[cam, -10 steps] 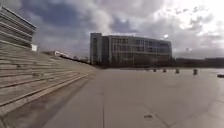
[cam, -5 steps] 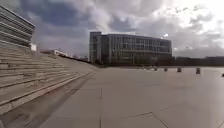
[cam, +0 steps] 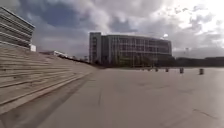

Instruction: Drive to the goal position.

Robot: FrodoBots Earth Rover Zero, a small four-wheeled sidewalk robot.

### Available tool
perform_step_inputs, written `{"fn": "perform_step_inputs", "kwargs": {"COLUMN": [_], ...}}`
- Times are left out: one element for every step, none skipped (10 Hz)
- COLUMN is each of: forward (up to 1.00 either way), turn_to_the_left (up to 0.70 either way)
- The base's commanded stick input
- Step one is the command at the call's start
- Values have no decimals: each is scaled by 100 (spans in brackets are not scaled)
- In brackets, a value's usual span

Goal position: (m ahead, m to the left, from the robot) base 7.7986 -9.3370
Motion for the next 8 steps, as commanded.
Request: {"fn": "perform_step_inputs", "kwargs": {"forward": [70,70,70,70,70,70,70,70], "turn_to_the_left": [0,0,0,0,0,0,0,0]}}
